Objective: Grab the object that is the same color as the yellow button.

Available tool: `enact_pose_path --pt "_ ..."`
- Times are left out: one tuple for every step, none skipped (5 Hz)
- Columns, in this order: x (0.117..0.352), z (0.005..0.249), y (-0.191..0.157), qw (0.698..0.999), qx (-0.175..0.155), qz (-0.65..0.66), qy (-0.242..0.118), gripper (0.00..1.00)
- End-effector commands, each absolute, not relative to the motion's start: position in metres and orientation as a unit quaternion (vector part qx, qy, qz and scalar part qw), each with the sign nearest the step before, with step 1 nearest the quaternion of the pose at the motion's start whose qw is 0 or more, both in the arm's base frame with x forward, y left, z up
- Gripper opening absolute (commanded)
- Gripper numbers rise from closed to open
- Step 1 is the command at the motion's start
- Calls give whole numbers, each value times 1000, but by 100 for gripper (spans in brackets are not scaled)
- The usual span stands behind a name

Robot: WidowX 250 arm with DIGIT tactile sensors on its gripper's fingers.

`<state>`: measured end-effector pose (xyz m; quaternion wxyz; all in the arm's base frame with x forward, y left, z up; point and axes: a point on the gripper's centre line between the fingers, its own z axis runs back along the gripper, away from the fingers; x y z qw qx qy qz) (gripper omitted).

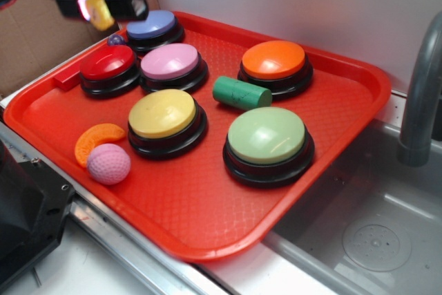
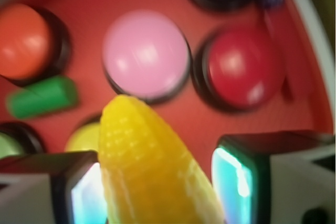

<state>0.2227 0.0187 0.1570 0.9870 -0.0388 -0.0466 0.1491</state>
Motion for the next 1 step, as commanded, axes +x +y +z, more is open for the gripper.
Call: enact_pose_path --pt "267 174 9 996 -35 53 -66 0"
